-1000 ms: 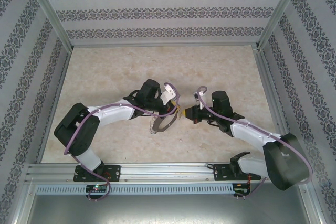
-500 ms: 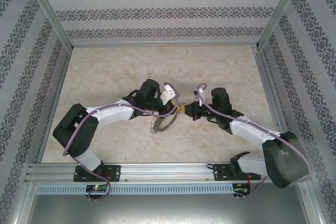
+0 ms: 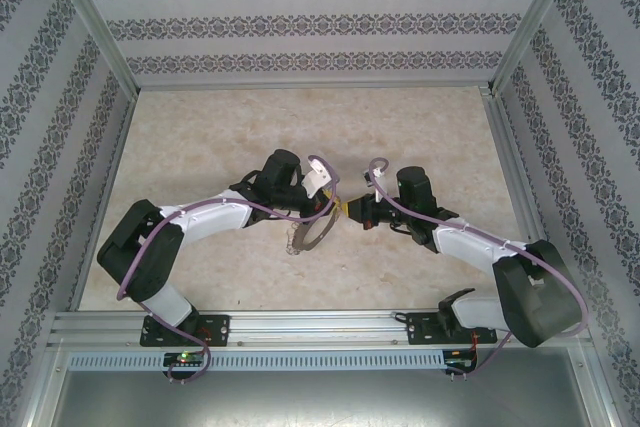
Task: Put the keys on the keyring
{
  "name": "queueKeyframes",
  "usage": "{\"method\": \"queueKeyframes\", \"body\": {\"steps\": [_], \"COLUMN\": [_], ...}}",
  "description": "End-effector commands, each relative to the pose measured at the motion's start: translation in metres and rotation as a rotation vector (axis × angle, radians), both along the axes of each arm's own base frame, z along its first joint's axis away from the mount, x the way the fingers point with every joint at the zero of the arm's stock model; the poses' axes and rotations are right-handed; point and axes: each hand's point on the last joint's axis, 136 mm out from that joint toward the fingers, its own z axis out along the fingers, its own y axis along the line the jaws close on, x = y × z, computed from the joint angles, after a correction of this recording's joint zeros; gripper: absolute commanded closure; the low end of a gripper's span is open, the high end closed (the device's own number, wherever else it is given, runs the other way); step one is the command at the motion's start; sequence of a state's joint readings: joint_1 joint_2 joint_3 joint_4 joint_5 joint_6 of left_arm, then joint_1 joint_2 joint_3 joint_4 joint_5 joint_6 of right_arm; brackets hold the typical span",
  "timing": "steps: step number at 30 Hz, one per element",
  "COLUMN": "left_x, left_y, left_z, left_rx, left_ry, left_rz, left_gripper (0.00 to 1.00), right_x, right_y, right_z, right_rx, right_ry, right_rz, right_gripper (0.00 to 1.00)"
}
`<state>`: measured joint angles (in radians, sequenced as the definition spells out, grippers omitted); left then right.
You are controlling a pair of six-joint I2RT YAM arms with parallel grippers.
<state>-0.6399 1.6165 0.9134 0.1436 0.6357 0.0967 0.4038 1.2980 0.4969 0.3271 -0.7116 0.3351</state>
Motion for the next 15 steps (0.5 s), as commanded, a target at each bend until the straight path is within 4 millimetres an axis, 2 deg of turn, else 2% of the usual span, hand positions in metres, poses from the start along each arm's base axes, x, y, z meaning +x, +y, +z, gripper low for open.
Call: {"method": "queueKeyframes", "body": {"steps": [1,10,15], "left_x": [-0.005,-0.005,-0.006], "left_y": [-0.006,-0.007,-0.007], "left_z": [0.023,0.019,0.022], "left_rx": [-0.067,-0.061,-0.068], "left_ry": [-0.030,-0.021,-0.026], "left_rz": [-0.041,-0.045,-0.043], "left_gripper": [1.00,1.00,1.00], "right_x": [0.015,0.014,0.015], "right_y": [0.001,-0.003,-0.008], "right_z": [0.015,0.028,0.018], "right_rx": [0.002,0.003,-0.019], "right_ry": [-0.072,-0.112,-0.096], "right_rz": [-0.033,-0.052,-0.074], "right_gripper": [1.00,1.00,1.00]}}
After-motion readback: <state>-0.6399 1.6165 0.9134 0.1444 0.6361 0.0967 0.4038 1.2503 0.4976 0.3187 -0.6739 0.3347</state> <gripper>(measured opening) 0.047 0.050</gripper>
